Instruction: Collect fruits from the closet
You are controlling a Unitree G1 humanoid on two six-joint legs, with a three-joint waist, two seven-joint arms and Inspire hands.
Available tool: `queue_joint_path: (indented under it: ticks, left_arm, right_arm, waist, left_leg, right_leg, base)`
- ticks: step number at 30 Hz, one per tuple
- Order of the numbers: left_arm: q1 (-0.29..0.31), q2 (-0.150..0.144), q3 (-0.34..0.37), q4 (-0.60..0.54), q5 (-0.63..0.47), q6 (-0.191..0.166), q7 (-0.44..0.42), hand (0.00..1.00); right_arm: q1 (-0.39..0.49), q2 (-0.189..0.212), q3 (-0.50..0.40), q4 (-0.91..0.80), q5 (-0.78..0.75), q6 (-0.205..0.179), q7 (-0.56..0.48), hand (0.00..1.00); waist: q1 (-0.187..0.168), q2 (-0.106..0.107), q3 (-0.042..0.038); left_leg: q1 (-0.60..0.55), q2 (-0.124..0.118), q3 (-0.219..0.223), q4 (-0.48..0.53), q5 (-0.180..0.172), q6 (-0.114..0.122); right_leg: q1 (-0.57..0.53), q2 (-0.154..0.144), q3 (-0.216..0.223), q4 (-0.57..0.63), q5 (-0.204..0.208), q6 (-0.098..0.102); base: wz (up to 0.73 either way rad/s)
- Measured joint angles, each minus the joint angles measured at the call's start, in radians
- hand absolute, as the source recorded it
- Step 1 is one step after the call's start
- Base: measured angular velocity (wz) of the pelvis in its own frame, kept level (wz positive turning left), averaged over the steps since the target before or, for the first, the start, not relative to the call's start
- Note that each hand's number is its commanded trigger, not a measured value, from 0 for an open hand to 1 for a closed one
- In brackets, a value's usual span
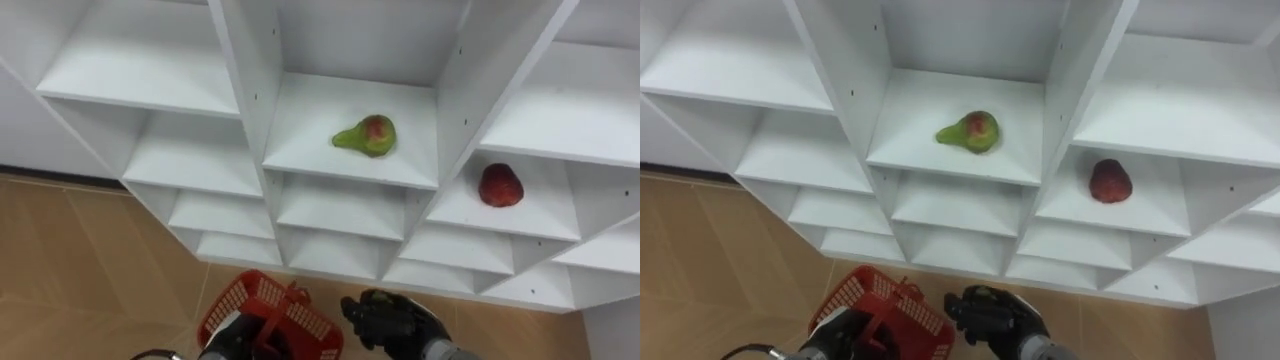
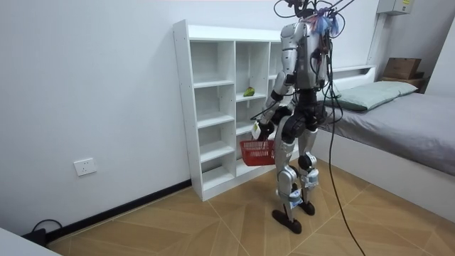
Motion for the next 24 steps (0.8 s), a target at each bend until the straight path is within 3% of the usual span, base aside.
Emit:
queue_joint_path:
  ticks: [9,24]
  left_arm:
    - [-0.035,-0.015,0.001,0.054,-0.003,0.001,-0.001,1.00]
    - [-0.061,-0.030,-0.023,0.072,-0.038,0.000,0.006,1.00]
  right_arm:
    - [-0.043,0.036,0.019,0.083,0.088,0.027,0.003,1.00]
    - [-0.088,0.047,0.019,0.237,0.098,0.032,0.010,1.00]
  waist:
    - [0.002,-0.007,0.0133]
    - [0.025,-0.019,0.0145]
  left_leg:
    - [-0.015,0.002,-0.001,-0.002,0.005,0.002]
    - [-0.035,0.003,0.014,0.000,0.007,0.003]
  right_leg:
    - [-0.008,-0.005,0.000,0.001,-0.001,0.001]
    - [-0.039,-0.005,0.014,0.004,0.000,0.001]
  base:
    - [0.01]
    - [-0.02]
